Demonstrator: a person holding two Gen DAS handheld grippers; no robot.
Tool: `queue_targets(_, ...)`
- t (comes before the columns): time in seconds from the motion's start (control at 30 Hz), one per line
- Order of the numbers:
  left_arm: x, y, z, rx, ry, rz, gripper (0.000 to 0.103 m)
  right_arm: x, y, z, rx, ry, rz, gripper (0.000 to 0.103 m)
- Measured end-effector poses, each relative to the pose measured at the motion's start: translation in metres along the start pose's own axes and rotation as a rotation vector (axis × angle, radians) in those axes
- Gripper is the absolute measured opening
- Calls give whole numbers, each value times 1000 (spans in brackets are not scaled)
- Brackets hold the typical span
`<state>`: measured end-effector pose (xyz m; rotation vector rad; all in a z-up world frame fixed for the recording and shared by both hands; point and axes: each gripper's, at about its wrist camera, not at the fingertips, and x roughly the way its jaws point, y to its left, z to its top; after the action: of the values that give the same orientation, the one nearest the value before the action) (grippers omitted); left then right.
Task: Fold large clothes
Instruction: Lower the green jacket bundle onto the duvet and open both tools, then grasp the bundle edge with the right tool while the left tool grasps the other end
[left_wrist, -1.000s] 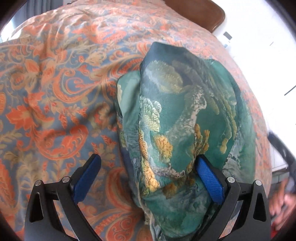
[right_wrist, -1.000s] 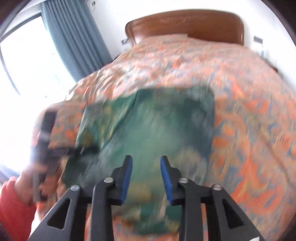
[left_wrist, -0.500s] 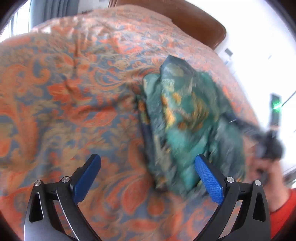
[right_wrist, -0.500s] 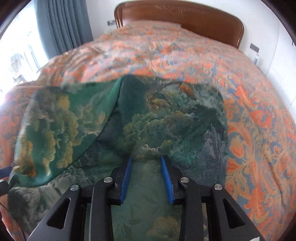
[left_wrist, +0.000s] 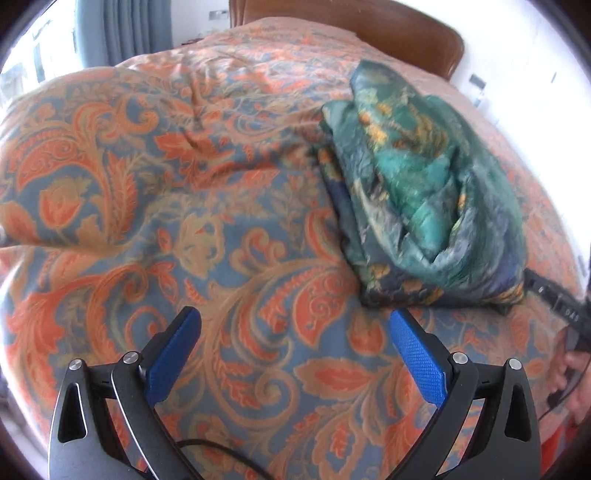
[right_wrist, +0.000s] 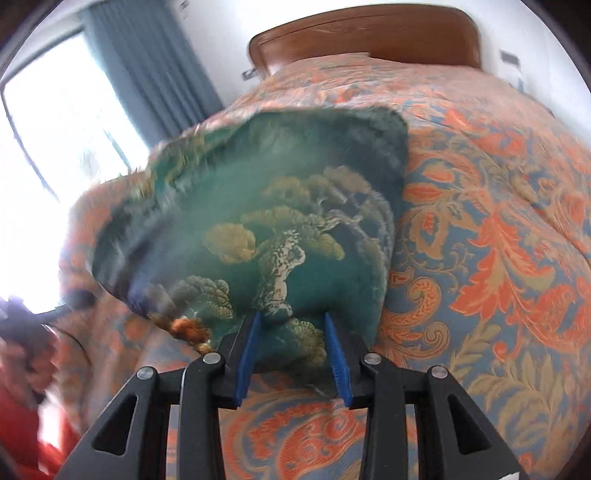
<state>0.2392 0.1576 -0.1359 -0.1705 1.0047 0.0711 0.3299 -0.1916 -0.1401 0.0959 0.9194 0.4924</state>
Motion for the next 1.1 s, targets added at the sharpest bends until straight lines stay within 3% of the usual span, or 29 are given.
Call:
queue_targets(0.13, -14, -7, -12, 48, -53, 58, 102, -7, 1, 5, 32, -2, -19, 37)
queue_targets(0.23, -19, -7, -16, 52, -102, 77, 101, -32, 9, -5, 5, -44, -78, 51)
queue_targets(0.37, -27, -5, -22, 47, -160, -10, 101, -64, 12, -28, -12, -101, -138, 58)
queue_targets(0.5, -21, -4, -19, 54, -61, -83, 102, -96, 10, -61, -3, -124, -202, 66)
queue_targets(0.6, -26, 4, -13, 1, -61, -120, 102, -110, 3, -73, 38, -118, -290, 69)
queue_targets(0.63, -31, 4, -12, 3, -84, -114, 102, -112, 0, -74, 53, -113, -320, 69)
queue_targets(0.73, -52, -2, -7, 33, -184, 3, 102, -123, -7, -77, 81, -108, -391, 70)
queue_targets(0.8, -63, -8, -5, 46, -223, 26, 102, -131, -10, -79, 91, -126, -416, 73)
queue_targets(1.1, -75, -26, 3, 144, -271, 136, 102, -126, -12, -81, 126, -98, -478, 74)
